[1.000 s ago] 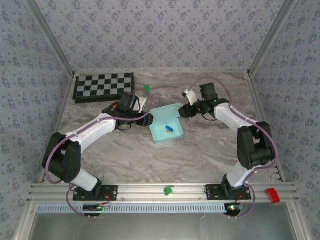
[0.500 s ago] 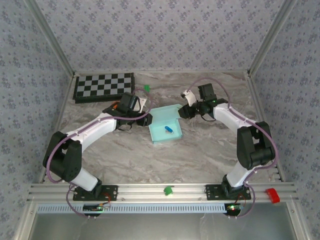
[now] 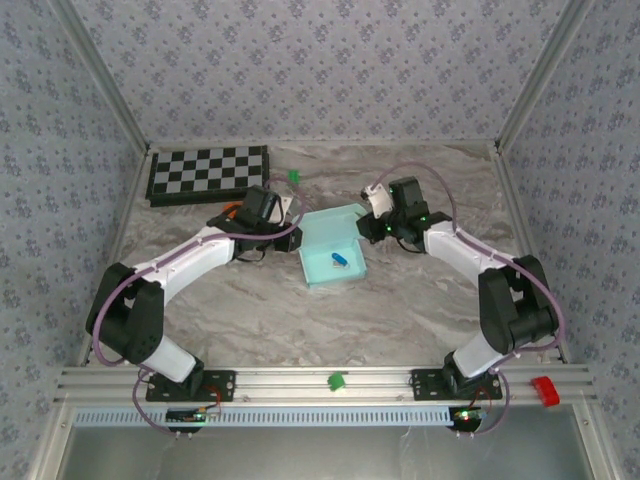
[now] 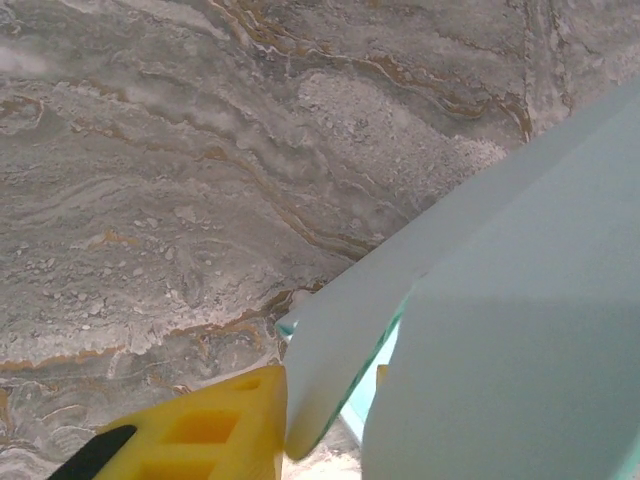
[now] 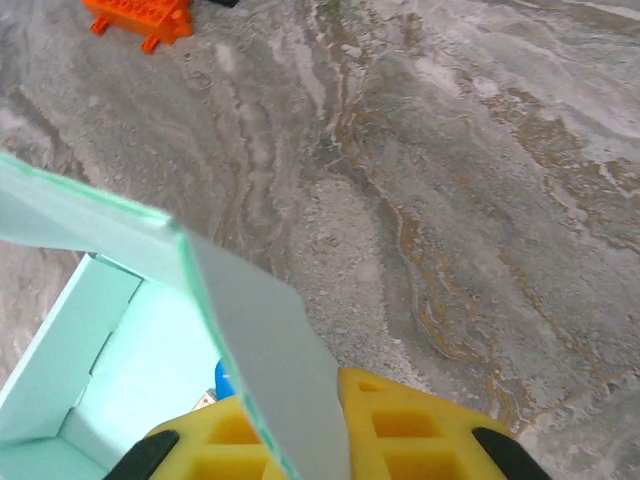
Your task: Fold the paper box
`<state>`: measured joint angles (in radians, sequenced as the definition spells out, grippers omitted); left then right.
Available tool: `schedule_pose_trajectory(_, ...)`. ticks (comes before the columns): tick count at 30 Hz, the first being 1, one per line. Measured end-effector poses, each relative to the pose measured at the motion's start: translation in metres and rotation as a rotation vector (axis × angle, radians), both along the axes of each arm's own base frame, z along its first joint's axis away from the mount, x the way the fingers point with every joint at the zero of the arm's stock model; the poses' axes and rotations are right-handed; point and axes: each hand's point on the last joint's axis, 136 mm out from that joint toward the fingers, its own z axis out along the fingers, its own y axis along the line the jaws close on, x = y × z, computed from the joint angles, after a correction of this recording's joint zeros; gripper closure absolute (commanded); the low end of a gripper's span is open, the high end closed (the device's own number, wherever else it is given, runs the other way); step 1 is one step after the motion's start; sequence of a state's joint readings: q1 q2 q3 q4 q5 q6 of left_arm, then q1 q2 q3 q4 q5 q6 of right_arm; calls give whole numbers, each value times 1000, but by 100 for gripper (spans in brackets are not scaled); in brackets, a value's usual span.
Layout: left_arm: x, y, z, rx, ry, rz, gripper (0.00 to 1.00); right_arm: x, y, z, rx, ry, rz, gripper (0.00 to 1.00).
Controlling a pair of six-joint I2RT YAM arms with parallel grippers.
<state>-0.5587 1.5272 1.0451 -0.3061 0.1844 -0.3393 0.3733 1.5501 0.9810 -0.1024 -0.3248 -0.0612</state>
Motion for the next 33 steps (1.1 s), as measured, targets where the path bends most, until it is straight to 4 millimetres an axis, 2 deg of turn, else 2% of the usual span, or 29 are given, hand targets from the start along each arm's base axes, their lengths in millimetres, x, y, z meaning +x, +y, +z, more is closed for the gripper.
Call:
schedule_pose_trajectory(7, 7, 0, 3, -11, -14, 41, 75, 2, -5, 0, 7, -59, -130, 87)
schedule_pose_trajectory(11, 12, -2, -2, -12, -4, 54, 75, 5, -3, 1, 7, -88, -175, 87)
schedule_pose_trajectory(33, 32, -16, -5, -48, -24, 60, 75, 10, 1, 4, 4, -129, -288, 88)
